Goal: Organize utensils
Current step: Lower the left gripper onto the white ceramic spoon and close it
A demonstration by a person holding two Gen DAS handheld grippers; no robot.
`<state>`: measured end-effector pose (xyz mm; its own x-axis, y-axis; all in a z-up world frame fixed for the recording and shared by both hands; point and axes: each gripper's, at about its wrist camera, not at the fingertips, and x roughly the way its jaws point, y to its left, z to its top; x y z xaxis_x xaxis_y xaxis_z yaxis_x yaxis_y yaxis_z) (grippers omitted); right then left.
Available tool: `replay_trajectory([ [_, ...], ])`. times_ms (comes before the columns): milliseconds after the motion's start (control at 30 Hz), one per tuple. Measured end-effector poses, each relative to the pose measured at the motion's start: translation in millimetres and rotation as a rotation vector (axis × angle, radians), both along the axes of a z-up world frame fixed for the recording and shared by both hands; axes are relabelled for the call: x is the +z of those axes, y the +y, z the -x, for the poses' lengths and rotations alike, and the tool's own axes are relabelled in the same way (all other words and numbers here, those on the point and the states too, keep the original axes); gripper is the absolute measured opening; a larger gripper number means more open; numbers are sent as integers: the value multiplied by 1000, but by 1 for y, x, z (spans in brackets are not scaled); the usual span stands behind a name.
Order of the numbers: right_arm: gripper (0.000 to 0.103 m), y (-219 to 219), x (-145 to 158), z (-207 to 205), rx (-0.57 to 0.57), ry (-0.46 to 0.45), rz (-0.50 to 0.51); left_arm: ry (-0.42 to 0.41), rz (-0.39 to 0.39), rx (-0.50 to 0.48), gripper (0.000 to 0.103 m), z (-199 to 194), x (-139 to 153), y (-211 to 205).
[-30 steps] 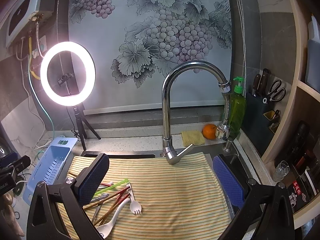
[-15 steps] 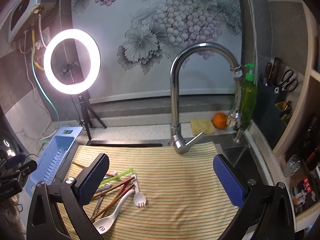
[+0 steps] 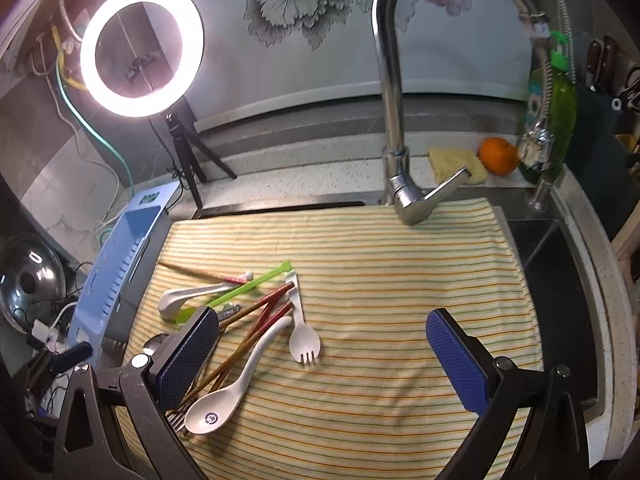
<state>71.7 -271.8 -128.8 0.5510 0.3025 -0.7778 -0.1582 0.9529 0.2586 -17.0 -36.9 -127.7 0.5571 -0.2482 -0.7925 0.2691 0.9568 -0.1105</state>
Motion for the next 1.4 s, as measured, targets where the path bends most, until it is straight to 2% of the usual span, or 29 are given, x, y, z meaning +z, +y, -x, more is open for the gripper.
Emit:
replay_trajectory([
  [133,103,8,-18,-10,69,65,-45,41,16,-27,81,7,-19,-12],
  [300,103,19,-37,-16,154,92,-43,65,8,-52,80,12,-35,-24],
  [400,103,25,-47,-20,175,106,-27,76,7,-63,80,13,-43,-29],
  [567,103,29,-68,-30,210,195,-70,95,27,-53,79,12,-52,-29],
  [667,102,32,-80,-34,217,235,-81,98,30,-46,73,8,-54,-28],
  [800,101,35,-89,-38,227,294,-140,98,31,-56,70,6,-56,-31],
  [933,90,42,-96,-41,238,327,-159,115,20,-67,62,5,-62,-36],
  [1033,88,45,-100,-44,234,357,-190,126,27,-62,62,3,-64,-36],
  [1100,83,46,-104,-46,230,371,-195,126,21,-64,60,1,-66,-37],
  [1167,77,48,-105,-48,224,375,-195,129,19,-67,54,0,-67,-37],
  [1233,74,48,-105,-48,223,379,-202,128,14,-68,53,-2,-67,-37],
  [1367,60,48,-105,-49,216,411,-237,122,6,-78,51,-3,-67,-38],
  [1400,60,47,-105,-49,215,416,-246,120,2,-82,51,-3,-67,-38],
])
